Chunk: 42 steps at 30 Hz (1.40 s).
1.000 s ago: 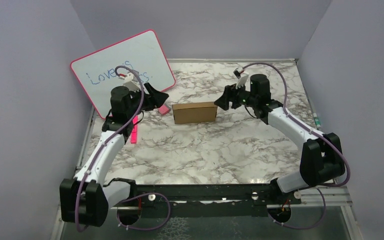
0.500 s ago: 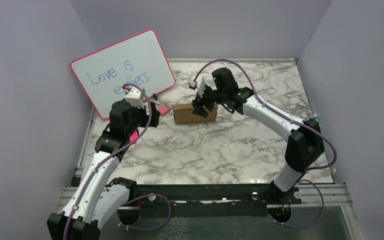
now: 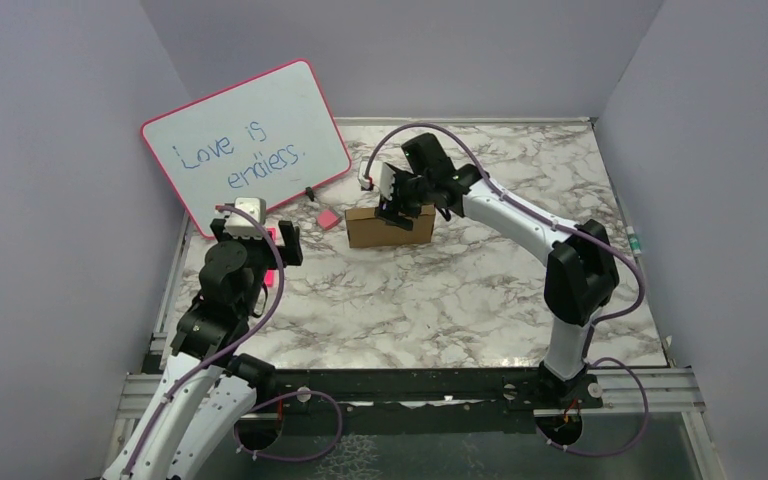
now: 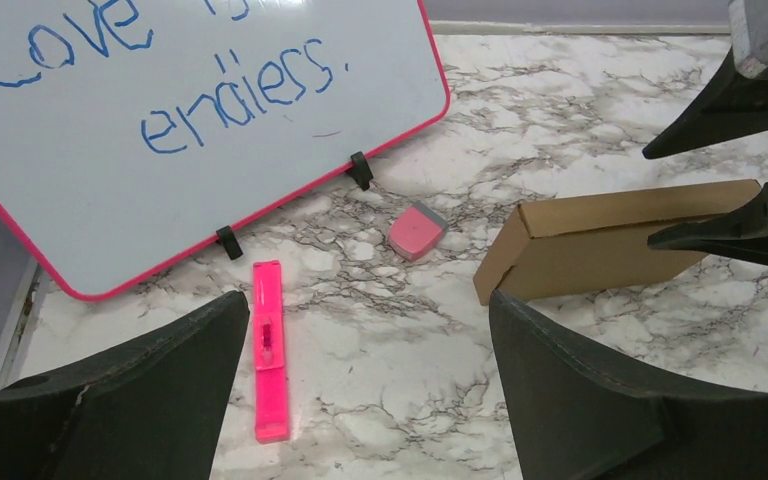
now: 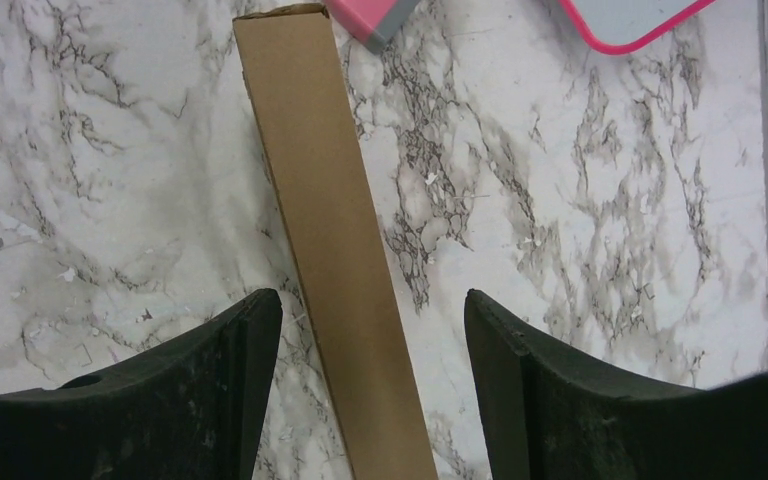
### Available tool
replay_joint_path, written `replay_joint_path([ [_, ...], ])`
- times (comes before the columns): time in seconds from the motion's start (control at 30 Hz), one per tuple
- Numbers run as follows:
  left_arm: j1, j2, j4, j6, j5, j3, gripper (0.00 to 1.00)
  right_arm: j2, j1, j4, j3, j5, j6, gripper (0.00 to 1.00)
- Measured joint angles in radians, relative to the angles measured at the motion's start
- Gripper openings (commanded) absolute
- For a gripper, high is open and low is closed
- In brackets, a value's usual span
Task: Fold the paper box
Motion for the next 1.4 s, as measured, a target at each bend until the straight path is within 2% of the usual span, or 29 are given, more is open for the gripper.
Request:
replay_joint_path([
  [0.13, 0.000, -0.001, 0.000, 0.000, -0.010, -0.001, 0.90, 0.041, 0.002, -0.056, 0.040, 0.004, -0.034, 0.62],
  [0.23, 0.003, -0.008, 0.000, 0.000, -0.011, -0.002, 0.91, 0.056, 0.012, -0.093, 0.047, 0.004, -0.056, 0.41],
  [0.27, 0.006, -0.014, 0.000, 0.000, -0.011, -0.002, 0.91, 0.058, 0.019, -0.105, 0.047, 0.005, -0.063, 0.37],
  [0.43, 0.024, -0.022, 0.000, 0.000, -0.011, -0.001, 0.91, 0.046, 0.075, -0.105, 0.028, 0.068, -0.075, 0.31],
  [0.6, 0.036, -0.023, 0.000, -0.001, -0.011, -0.001, 0.90, -0.080, 0.183, 0.018, -0.175, 0.249, -0.077, 0.31],
  [0.63, 0.039, -0.025, 0.000, -0.001, -0.011, -0.001, 0.90, -0.116, 0.215, 0.051, -0.234, 0.301, -0.077, 0.33],
  [0.73, 0.041, -0.027, 0.000, -0.001, -0.011, -0.001, 0.91, -0.207, 0.309, 0.169, -0.403, 0.454, -0.075, 0.49],
  [0.83, 0.042, -0.027, 0.000, -0.001, -0.010, -0.001, 0.91, -0.252, 0.396, 0.262, -0.533, 0.573, -0.047, 0.62],
  [0.97, 0.047, -0.037, 0.000, -0.001, -0.012, -0.002, 0.91, -0.256, 0.486, 0.283, -0.652, 0.662, 0.035, 0.72],
  [1.2, 0.048, -0.087, 0.007, -0.008, -0.033, -0.024, 0.99, -0.294, 0.547, 0.216, -0.662, 0.709, 0.262, 0.83],
  [1.33, 0.048, -0.121, 0.016, -0.016, -0.045, -0.045, 0.99, -0.379, 0.538, 0.202, -0.658, 0.713, 0.364, 0.90],
  [1.37, 0.048, -0.145, 0.020, -0.027, -0.067, -0.049, 0.99, -0.418, 0.488, 0.211, -0.624, 0.721, 0.452, 0.91],
  [1.4, 0.048, -0.145, 0.020, -0.027, -0.067, -0.049, 0.99, -0.418, 0.488, 0.211, -0.624, 0.721, 0.452, 0.91],
])
